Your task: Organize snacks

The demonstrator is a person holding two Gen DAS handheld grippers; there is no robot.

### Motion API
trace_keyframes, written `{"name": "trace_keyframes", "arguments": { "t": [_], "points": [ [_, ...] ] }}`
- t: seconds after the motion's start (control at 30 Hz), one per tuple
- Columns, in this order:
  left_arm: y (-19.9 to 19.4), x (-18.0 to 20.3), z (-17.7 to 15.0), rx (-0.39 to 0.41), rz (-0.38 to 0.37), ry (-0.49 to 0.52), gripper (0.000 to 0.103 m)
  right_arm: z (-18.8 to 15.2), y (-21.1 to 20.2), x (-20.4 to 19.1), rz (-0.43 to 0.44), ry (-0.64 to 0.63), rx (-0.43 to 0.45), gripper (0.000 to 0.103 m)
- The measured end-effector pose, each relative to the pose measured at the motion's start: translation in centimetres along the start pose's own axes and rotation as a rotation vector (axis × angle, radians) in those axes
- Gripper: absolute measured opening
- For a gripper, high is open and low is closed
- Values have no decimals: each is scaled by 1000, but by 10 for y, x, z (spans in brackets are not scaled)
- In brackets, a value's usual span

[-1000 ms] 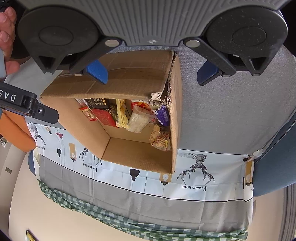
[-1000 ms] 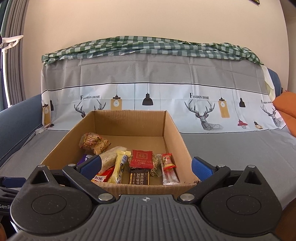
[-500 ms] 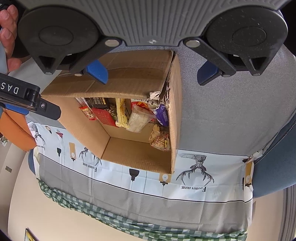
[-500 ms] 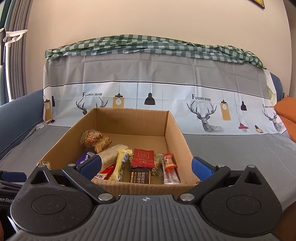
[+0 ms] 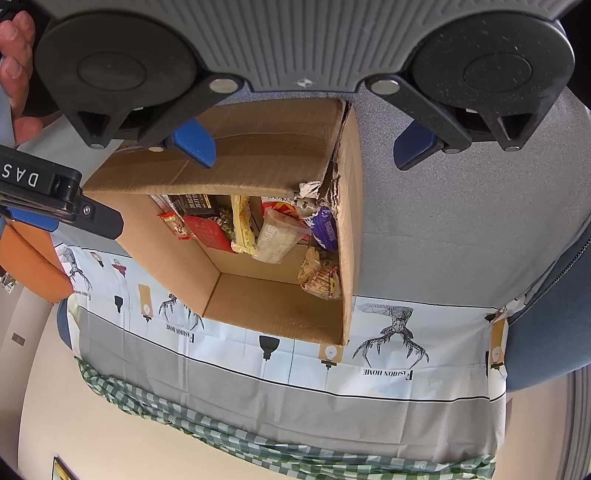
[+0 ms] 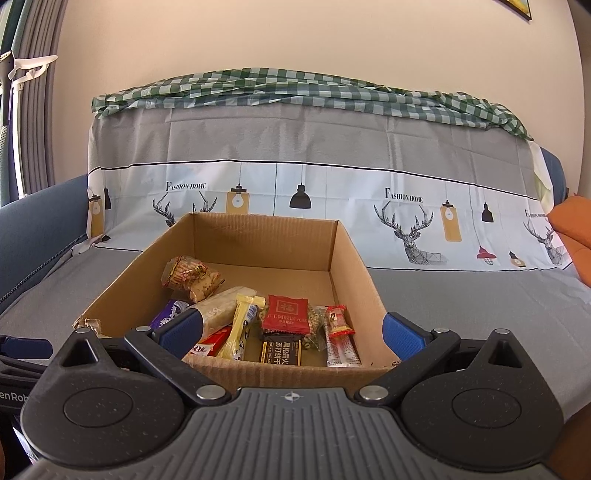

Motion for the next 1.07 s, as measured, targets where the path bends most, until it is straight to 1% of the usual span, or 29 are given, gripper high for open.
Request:
{"name": "trace_keyframes", "arguments": {
  "t": [0.7, 0.97, 1.07],
  "points": [
    [-1, 7, 1, 19, -18, 31, 102, 0, 0, 0, 0, -1, -1, 102],
    [-6, 11, 5, 54, -47, 57, 102, 1, -1, 0, 4, 3, 7, 102],
    [-9, 12, 10, 60, -47, 61, 102, 3, -2, 4, 7, 22, 18, 102]
  ]
}}
Point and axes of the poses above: each gripper's, at about its wrist camera, not at the fingertips, and y roughly the way its jaws point, x to its right, z to its top, the point moved 9 cm from there along y, roughly the way its jaws point, and after that the axes turned 15 degrees about x, right-handed, at the moved point
